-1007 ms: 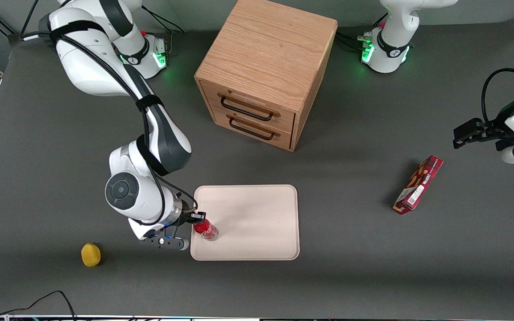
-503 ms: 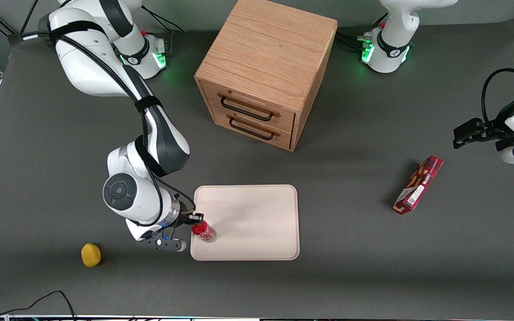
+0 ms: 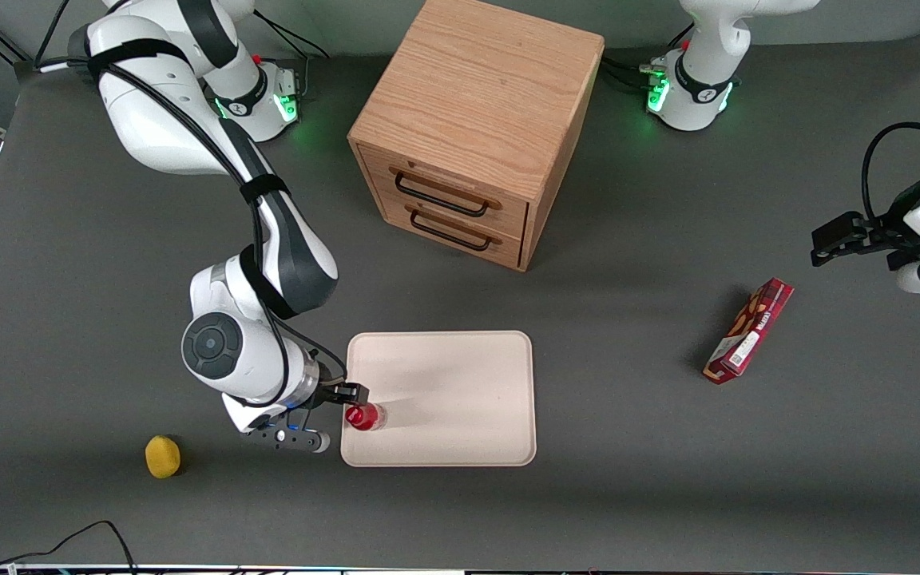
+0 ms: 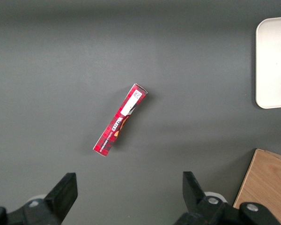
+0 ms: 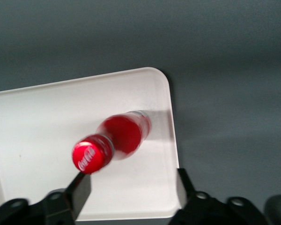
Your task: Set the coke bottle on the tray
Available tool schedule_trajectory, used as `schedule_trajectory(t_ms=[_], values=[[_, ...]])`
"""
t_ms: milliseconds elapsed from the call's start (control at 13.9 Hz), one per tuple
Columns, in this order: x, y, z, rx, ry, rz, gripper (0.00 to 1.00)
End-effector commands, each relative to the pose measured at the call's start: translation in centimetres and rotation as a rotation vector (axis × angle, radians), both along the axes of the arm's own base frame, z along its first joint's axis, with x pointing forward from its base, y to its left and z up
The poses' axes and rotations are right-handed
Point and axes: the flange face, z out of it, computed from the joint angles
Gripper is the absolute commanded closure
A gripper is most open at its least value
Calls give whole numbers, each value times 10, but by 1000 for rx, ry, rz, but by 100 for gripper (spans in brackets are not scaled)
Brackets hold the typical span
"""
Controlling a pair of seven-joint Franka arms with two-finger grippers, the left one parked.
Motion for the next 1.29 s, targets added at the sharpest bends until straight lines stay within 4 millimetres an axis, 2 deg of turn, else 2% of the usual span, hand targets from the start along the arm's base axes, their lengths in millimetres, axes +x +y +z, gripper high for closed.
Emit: schedule_trajectory(t_ms=[0,144,288,503,647,791,863,1078,1222], values=[[3,6,2,-6,-18,5,0],[1,10,8,-5,-25,1,0],[-1,11,27,0,-40,-2,0],[-12,7,67,-9,-18,3,0],[-23,-1,108,-17,-9,0,0],[-33,-21,148,-77,-36,-3,0],[-44,-38,172,-111,-50,-1,0],[-93,-73,224,-127,-69,41,0],[-115,-118,248,-141,-60,64,0]])
